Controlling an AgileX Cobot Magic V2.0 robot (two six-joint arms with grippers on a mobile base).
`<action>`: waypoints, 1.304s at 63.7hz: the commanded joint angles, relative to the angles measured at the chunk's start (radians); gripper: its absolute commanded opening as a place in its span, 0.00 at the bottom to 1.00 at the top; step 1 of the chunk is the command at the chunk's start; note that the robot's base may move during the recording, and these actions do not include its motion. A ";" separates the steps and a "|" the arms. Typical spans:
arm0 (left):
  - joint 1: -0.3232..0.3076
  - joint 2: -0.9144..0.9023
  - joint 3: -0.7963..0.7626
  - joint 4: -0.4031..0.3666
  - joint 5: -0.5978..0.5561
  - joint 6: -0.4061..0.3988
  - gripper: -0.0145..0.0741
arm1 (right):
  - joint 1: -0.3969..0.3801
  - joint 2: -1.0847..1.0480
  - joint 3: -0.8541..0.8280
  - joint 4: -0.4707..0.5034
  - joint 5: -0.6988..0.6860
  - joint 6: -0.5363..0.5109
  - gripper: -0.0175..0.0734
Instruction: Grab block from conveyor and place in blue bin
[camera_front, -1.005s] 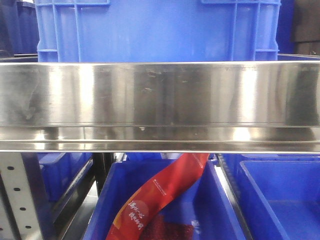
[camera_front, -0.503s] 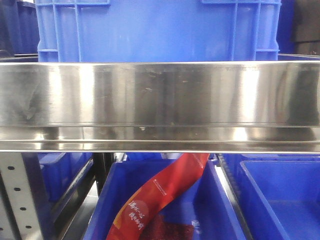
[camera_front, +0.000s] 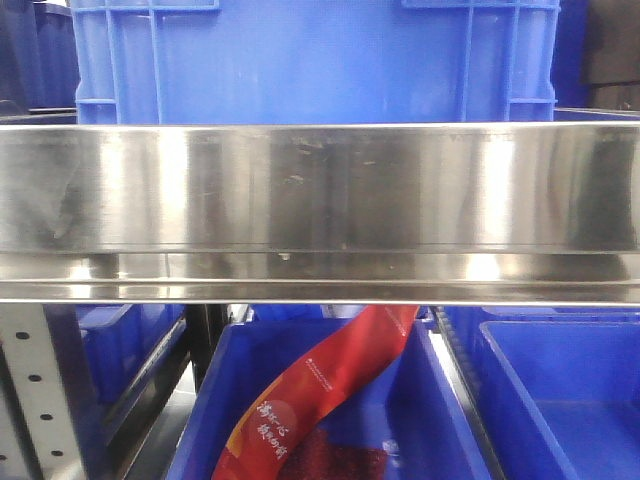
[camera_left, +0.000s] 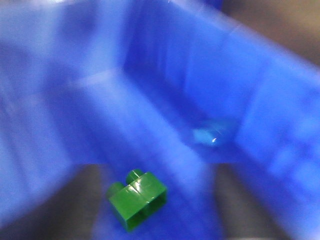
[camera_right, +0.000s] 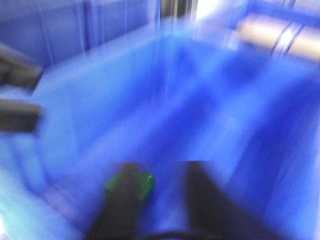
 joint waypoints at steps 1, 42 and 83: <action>0.001 -0.066 -0.009 0.017 0.056 -0.008 0.11 | -0.008 -0.075 0.035 -0.003 -0.017 -0.002 0.01; 0.001 -0.832 0.901 0.031 -0.405 -0.008 0.04 | -0.008 -0.785 0.884 -0.016 -0.307 -0.002 0.01; 0.001 -1.024 1.243 0.031 -0.593 -0.008 0.04 | -0.008 -0.919 1.097 -0.016 -0.470 -0.002 0.01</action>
